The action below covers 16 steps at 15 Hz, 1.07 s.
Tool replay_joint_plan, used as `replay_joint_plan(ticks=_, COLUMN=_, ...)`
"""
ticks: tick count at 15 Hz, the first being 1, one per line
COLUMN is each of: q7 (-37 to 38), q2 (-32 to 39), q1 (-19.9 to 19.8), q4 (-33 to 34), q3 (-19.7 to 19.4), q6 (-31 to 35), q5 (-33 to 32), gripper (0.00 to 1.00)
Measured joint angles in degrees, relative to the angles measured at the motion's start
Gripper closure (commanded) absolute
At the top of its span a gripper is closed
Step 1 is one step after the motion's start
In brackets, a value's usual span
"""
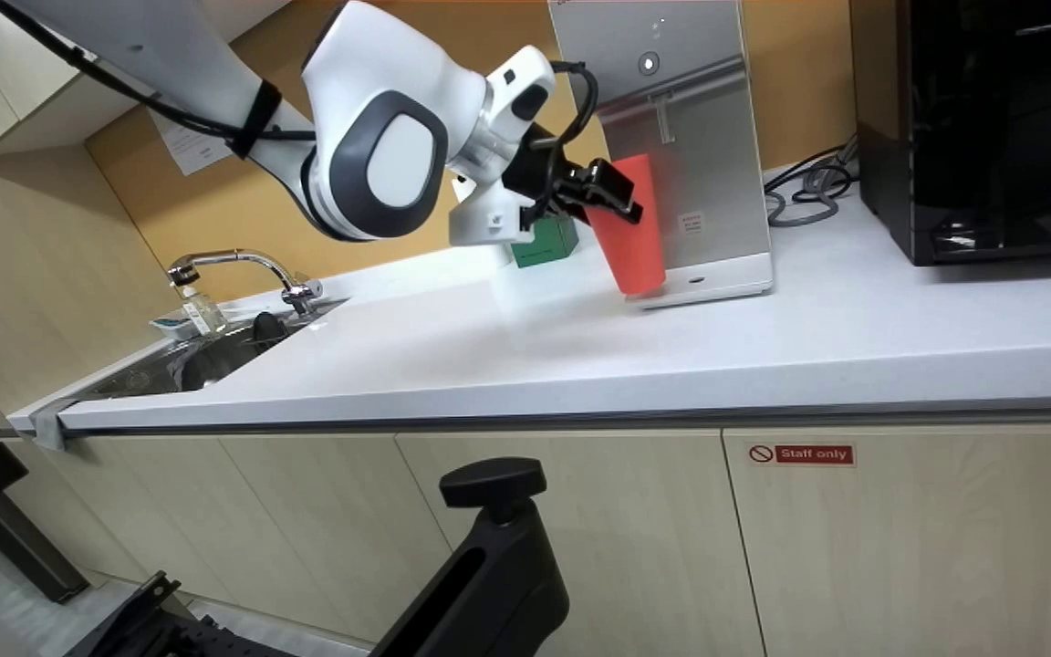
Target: Pick up the orange cup and place it under the nozzle of the coffee machine
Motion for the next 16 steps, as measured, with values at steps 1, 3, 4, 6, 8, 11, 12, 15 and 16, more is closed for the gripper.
replay_joint_plan(ticks=1, q7=0.02, q2=0.78, q1=0.0, q4=0.83, q3=-0.16, q6=0.03, q5=0.14, gripper=0.52)
replay_joint_plan(ticks=3, q7=0.05, q2=2.15, q1=0.01, q4=2.29, q3=-0.54, q6=0.04, q5=0.26, gripper=0.52)
replay_joint_plan(ticks=4, q7=0.06, q2=2.77, q1=0.01, q4=2.94, q3=-0.68, q6=0.04, q5=0.33, gripper=0.52)
replay_joint_plan(ticks=6, q7=0.08, q2=3.85, q1=0.01, q4=4.15, q3=-0.78, q6=0.05, q5=0.61, gripper=0.52)
replay_joint_plan(ticks=8, q7=0.09, q2=4.8, q1=0.03, q4=5.25, q3=-0.78, q6=0.05, q5=1.0, gripper=0.52)
replay_joint_plan(ticks=11, q7=0.16, q2=6.12, q1=0.05, q4=6.79, q3=-0.78, q6=0.05, q5=1.07, gripper=0.52)
replay_joint_plan(ticks=12, q7=0.2, q2=6.51, q1=0.07, q4=7.28, q3=-0.78, q6=0.04, q5=1.08, gripper=0.52)
replay_joint_plan(ticks=15, q7=0.48, q2=7.63, q1=0.07, q4=8.65, q3=-0.78, q6=-0.01, q5=1.13, gripper=0.52)
replay_joint_plan(ticks=16, q7=0.61, q2=7.96, q1=0.07, q4=9.03, q3=-0.78, q6=-0.02, q5=1.16, gripper=0.52)
